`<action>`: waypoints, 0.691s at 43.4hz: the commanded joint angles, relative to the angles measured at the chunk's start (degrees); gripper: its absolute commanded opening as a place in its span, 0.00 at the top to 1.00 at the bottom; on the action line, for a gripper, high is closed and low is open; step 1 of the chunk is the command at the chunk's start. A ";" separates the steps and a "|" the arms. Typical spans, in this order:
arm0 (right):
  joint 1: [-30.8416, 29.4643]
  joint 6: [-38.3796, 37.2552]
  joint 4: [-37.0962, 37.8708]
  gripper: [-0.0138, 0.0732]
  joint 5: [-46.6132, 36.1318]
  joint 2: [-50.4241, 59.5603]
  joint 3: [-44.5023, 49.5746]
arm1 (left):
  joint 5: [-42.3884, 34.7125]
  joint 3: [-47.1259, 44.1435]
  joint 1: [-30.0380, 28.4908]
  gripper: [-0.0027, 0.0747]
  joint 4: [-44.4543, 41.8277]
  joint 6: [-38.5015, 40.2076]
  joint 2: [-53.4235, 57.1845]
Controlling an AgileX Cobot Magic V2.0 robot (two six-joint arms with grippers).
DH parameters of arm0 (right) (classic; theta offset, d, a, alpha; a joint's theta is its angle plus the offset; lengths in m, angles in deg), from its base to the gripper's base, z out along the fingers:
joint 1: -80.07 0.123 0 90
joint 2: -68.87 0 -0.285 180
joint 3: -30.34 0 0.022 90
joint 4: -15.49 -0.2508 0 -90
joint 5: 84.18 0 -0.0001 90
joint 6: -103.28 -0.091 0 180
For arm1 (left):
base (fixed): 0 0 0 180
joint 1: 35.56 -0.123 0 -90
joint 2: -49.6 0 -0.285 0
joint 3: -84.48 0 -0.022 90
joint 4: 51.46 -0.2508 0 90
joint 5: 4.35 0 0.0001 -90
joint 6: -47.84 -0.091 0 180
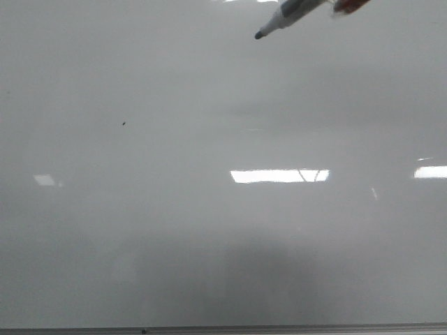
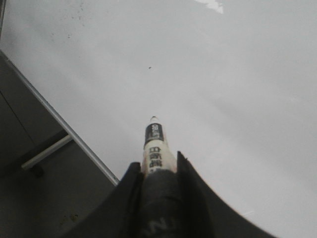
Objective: Write number 7 on whiteboard
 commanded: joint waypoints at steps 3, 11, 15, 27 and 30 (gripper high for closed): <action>-0.47 -0.04 -2.39 0.91 -5.97 1.06 -0.16 | -4.82 1.00 0.41 0.99 3.50 0.71 0.24; -0.47 -0.04 -2.73 0.91 -6.64 0.77 -0.16 | -4.92 1.00 0.41 0.99 3.57 0.71 0.24; -0.47 -0.04 -3.04 0.91 -10.37 -0.86 -0.49 | -4.88 1.00 0.41 0.99 3.57 0.71 0.24; -0.47 -0.04 -3.91 0.91 -14.01 -17.67 -12.26 | -4.88 1.00 0.41 0.99 3.57 0.71 0.24; -0.47 -0.04 -3.91 0.91 -14.10 -21.94 -15.59 | -4.88 1.00 0.41 0.99 3.57 0.71 0.24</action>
